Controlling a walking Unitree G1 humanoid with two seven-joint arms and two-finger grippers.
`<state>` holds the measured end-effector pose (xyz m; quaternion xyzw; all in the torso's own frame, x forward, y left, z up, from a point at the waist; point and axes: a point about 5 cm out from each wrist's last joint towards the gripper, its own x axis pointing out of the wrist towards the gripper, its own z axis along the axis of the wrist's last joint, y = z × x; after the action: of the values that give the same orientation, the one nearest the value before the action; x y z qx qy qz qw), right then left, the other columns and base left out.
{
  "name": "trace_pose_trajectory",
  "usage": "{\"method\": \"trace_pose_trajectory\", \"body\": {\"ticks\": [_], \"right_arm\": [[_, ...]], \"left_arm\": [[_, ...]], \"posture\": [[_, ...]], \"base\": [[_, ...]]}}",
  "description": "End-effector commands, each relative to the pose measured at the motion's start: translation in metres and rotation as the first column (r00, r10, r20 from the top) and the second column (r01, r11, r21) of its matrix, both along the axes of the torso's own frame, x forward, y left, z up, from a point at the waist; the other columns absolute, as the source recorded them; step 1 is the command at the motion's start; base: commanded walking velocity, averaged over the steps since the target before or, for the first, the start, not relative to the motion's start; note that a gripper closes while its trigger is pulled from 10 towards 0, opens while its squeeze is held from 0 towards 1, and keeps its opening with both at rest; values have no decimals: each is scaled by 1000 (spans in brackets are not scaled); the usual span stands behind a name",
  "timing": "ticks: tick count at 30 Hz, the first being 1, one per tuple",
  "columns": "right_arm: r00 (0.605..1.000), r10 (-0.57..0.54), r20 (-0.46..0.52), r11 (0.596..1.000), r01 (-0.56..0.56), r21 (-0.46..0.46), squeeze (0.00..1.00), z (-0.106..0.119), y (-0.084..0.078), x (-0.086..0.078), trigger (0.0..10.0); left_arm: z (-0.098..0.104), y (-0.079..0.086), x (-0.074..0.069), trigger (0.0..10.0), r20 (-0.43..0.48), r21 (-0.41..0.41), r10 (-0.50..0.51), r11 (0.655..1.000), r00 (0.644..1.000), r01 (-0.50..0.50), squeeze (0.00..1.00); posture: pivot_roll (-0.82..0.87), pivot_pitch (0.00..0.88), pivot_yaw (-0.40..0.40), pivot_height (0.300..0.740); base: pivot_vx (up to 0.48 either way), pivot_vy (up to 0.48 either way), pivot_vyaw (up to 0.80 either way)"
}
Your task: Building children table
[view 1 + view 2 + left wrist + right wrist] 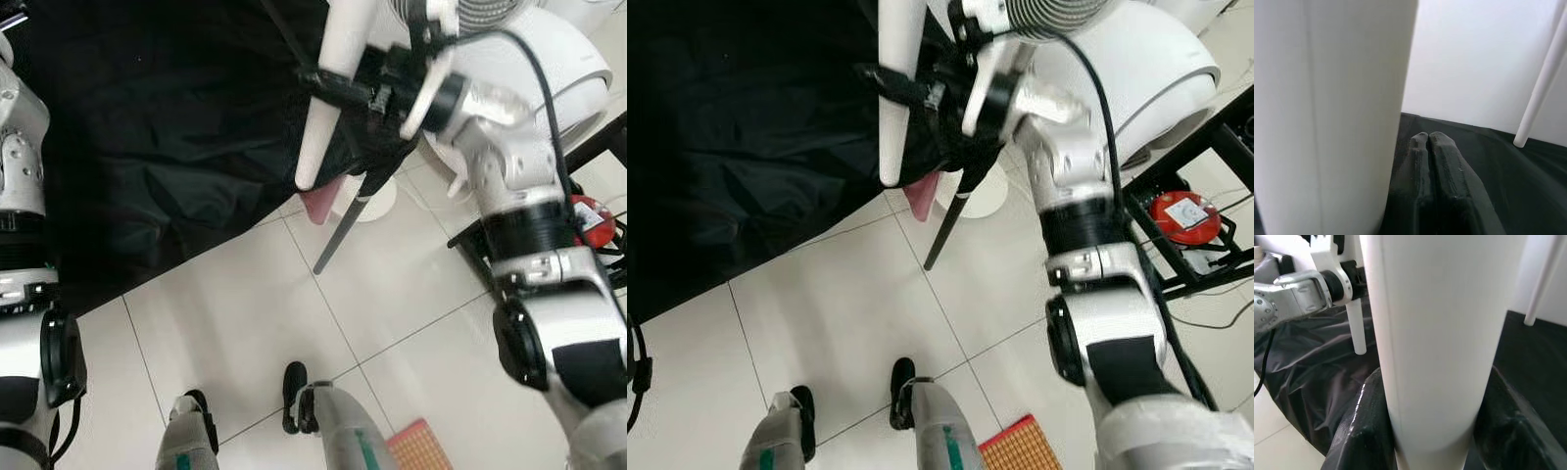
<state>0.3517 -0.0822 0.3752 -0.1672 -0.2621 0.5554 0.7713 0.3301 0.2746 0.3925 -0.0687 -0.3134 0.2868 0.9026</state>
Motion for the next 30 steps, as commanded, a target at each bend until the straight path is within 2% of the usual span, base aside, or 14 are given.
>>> {"method": "trace_pose_trajectory", "body": {"ticks": [1, 6, 9, 15, 17, 19, 20, 22, 24, 25, 30], "right_arm": [[987, 28, 157, 999, -22, -42, 0, 21, 4, -11, 10000], [984, 61, 166, 996, -49, -75, 0, 25, 13, -5, 10000], [989, 67, 133, 997, -62, -39, 0, 27, 18, 1, 10000], [997, 41, 67, 999, -40, -21, 0, 3, 20, 12, 10000], [999, 7, 46, 1000, -8, 11, 0, 0, 18, 16, 10000], [997, -73, -11, 996, 73, 51, 0, -9, 2, 25, 10000], [997, -73, -11, 996, 73, 51, 0, -9, 2, 25, 10000], [982, -177, -72, 980, 183, 83, 0, -24, -22, 35, 10000], [982, -177, -72, 980, 183, 83, 0, -24, -22, 35, 10000], [962, -242, -130, 963, 254, 86, 1000, -39, -43, 42, 10000], [959, -244, -148, 963, 257, 80, 1000, -47, -52, 42, 10000]], "left_arm": [[1, 13, -12, 10000, 31, -77, 125, 990, 992, -122, 0], [-1, 8, -13, 10000, 22, -81, 103, 992, 994, -101, 0], [-4, 0, -9, 10000, 4, -81, 69, 994, 998, -68, 0], [-3, -18, 0, 10000, -12, -75, -16, 997, 1000, 15, 0], [-3, -24, 3, 10000, -20, -72, -46, 996, 999, 44, 0], [-3, -42, 9, 10000, -42, -55, -138, 989, 990, 135, 0], [-3, -42, 9, 10000, -42, -55, -138, 989, 990, 135, 0], [-8, -64, 15, 10000, -81, -37, -242, 970, 967, 239, 0], [-8, -64, 15, 10000, -81, -37, -242, 970, 967, 239, 0], [-17, -86, 20, 10000, -134, -20, -341, 940, 931, 341, 0], [-25, -98, 23, 10000, -178, -20, -394, 918, 902, 397, 0]], "posture": [[174, 290, -174, 740], [170, 287, -179, 740], [165, 282, -172, 740], [172, 285, -155, 740], [173, 291, -145, 740], [176, 300, -136, 740], [176, 300, -136, 740], [172, 311, -121, 740], [172, 311, -121, 740], [164, 322, -103, 740], [155, 328, -95, 740]], "base": [[0, 0, 0], [0, 0, 0], [0, 0, 0], [0, 0, 0], [0, 0, 0], [0, 0, 0], [0, 0, 0], [0, 0, 0], [0, 0, 0], [0, 0, 0], [0, 0, 0]]}}
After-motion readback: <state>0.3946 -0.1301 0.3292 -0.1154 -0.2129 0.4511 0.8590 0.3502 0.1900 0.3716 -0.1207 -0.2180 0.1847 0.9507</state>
